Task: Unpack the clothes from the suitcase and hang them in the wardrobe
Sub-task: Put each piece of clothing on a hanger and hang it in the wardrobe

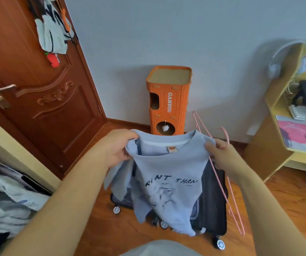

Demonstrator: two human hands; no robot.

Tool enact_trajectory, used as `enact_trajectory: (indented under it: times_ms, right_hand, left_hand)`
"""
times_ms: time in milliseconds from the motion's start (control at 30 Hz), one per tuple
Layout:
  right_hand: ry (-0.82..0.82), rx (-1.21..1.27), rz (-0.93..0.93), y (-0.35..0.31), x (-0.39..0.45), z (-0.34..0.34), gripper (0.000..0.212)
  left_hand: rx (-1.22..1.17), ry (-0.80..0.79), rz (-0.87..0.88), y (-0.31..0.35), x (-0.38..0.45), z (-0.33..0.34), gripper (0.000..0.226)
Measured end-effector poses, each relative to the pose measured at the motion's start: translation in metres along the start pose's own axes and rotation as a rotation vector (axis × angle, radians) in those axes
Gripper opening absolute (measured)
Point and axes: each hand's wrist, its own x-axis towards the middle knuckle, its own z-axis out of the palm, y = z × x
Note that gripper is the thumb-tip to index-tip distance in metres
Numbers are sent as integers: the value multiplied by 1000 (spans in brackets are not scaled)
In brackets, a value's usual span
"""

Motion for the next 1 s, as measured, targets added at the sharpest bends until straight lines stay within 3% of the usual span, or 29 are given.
enact_trajectory:
  times_ms: [133,233,300,400,567,733,867,1000]
  right_hand:
    - [-94,-213,-16,-3,-7,-8,54]
    - [-84,-241,-133,-16,-20,-20,35]
    - [-170,-143,-145,-25,-34,-30,28]
    - [-247,-247,-168,-36,-49,-39,21]
    - [-277,-349,-203,-55,-51,-21,14]
    - [-310,-377,-275,-81,-54,7,21]
    - [-343,-365,-268,-100,-60,20,27]
    - [-185,-327,-262,-107,-57,35,23]
  left_hand:
    - [825,261,251,9,51,9,18]
    - [1092,287,265,8,74,6,30]
    - [1202,315,331,7,79,5,30]
    - [1336,207,333,11,80,1,33]
    - [1702,-137,95,39,67,-9,36]
    - [1805,-181,100,68,45,-18,23]
    - [1663,75,286,65,37,-21,27]
    - [1565,328,548,61,33,-16,33]
